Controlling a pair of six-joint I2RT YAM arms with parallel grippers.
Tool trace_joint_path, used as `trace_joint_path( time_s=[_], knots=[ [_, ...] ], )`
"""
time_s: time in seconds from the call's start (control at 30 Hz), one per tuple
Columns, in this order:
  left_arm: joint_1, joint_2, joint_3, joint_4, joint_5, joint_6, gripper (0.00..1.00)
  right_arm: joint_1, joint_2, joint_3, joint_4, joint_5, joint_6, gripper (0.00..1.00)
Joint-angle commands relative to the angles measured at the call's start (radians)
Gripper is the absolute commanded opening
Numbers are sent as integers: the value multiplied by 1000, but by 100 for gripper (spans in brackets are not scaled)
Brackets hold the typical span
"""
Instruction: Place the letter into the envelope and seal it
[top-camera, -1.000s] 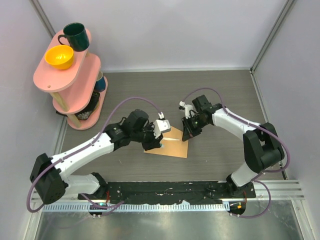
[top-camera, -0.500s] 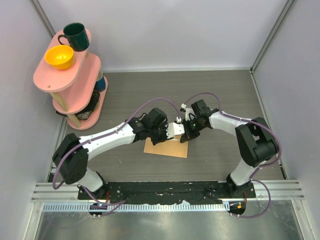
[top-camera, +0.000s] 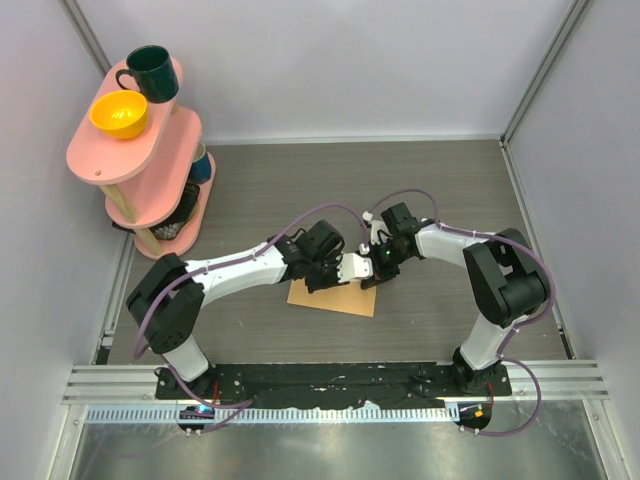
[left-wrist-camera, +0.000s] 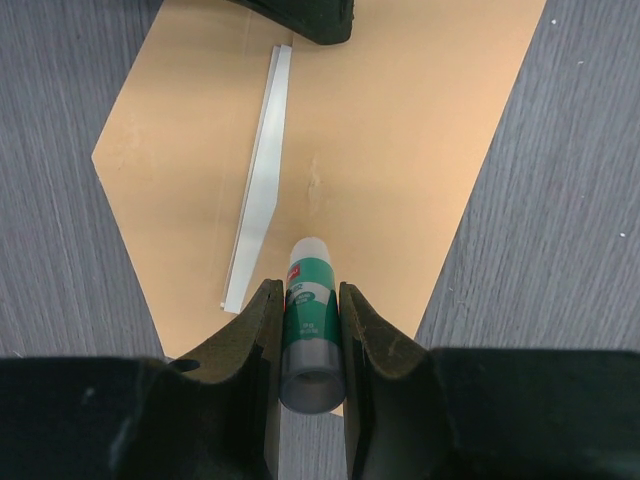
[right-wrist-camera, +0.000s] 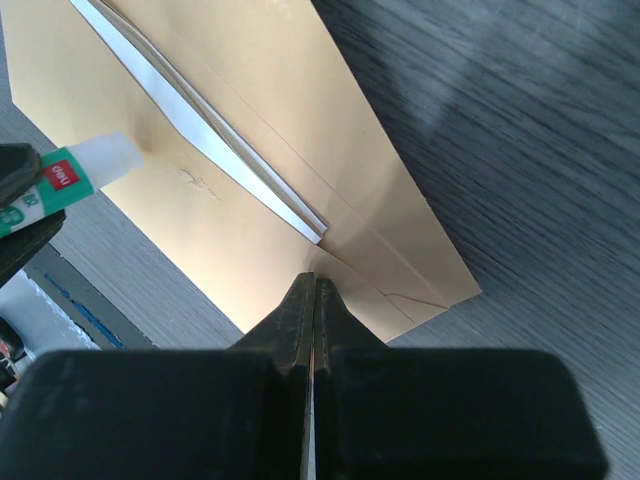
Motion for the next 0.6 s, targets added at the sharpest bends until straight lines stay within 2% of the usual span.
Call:
trace_joint_path(
  time_s=[0.0, 0.57],
  knots=[
    [-5, 24, 10, 32, -19, 30, 0, -4, 22, -7, 24, 4, -19, 1],
    [-54, 131, 83, 69, 21, 12, 0, -4, 47, -13, 30, -16, -22, 1]
  ],
)
